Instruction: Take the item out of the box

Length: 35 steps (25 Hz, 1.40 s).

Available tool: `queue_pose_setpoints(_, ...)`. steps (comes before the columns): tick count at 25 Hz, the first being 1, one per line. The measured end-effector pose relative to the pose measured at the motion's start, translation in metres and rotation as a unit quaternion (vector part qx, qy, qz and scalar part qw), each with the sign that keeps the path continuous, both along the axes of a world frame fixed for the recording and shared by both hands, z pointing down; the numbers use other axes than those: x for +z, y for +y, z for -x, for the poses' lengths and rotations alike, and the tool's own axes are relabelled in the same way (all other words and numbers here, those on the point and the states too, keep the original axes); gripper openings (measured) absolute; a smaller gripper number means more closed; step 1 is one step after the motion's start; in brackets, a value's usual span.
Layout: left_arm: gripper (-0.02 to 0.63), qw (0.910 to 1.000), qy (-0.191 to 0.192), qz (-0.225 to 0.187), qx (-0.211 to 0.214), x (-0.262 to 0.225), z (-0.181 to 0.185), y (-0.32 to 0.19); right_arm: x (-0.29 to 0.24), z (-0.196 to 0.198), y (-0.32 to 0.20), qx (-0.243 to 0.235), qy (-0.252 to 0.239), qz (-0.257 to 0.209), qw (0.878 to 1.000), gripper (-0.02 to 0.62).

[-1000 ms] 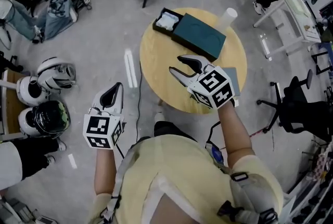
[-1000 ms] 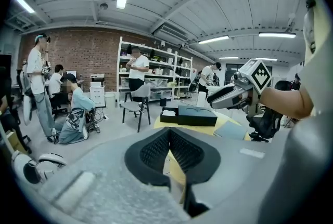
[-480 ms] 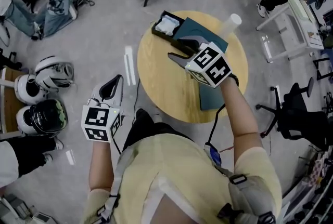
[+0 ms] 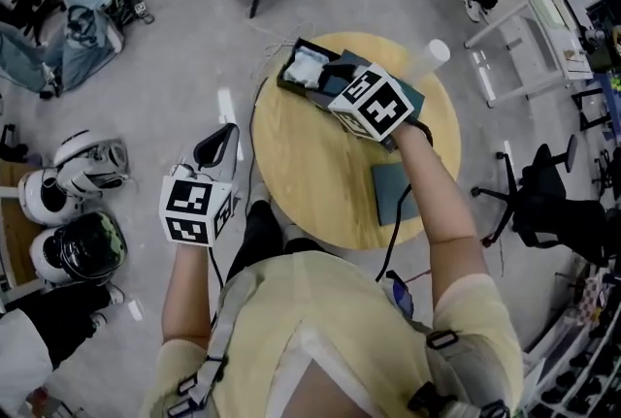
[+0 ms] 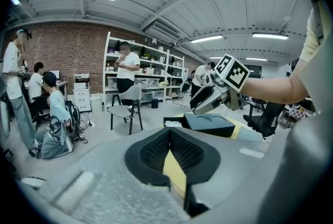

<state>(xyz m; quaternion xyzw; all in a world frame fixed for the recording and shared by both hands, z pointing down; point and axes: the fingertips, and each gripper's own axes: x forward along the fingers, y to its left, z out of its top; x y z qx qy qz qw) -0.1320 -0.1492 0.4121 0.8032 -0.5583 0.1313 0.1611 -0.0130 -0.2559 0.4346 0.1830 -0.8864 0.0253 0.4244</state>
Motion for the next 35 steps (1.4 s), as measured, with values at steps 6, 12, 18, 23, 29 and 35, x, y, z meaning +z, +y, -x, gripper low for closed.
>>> queue_pose_setpoints(6,0.006,0.9993,0.014,0.02,0.029,0.021,0.011,-0.052,0.039,0.01,-0.041,0.019,0.045,0.032,0.998,0.222)
queue_pose_setpoints(12,0.006,0.9978,0.022,0.038,0.05,0.041,0.018,-0.091,0.07,0.019,-0.071,0.016,0.082,0.053,0.995,0.221)
queue_pose_setpoints(18,0.006,0.9954,0.037,0.058,0.067,0.061,0.018,-0.117,0.096,0.023,-0.079,-0.005,0.119,0.083,0.989,0.222)
queue_pose_setpoints(23,0.006,0.9931,0.041,0.075,0.08,0.077,0.017,-0.132,0.116,0.025,-0.078,-0.036,0.146,0.102,0.983,0.222)
queue_pose_setpoints(29,0.006,0.9903,0.051,0.088,0.094,0.09,0.014,-0.145,0.139,0.022,-0.073,-0.069,0.187,0.119,0.973,0.221)
queue_pose_setpoints(35,0.006,0.989,0.058,0.093,0.099,0.099,0.011,-0.155,0.154,0.019,-0.073,-0.101,0.228,0.119,0.961,0.219)
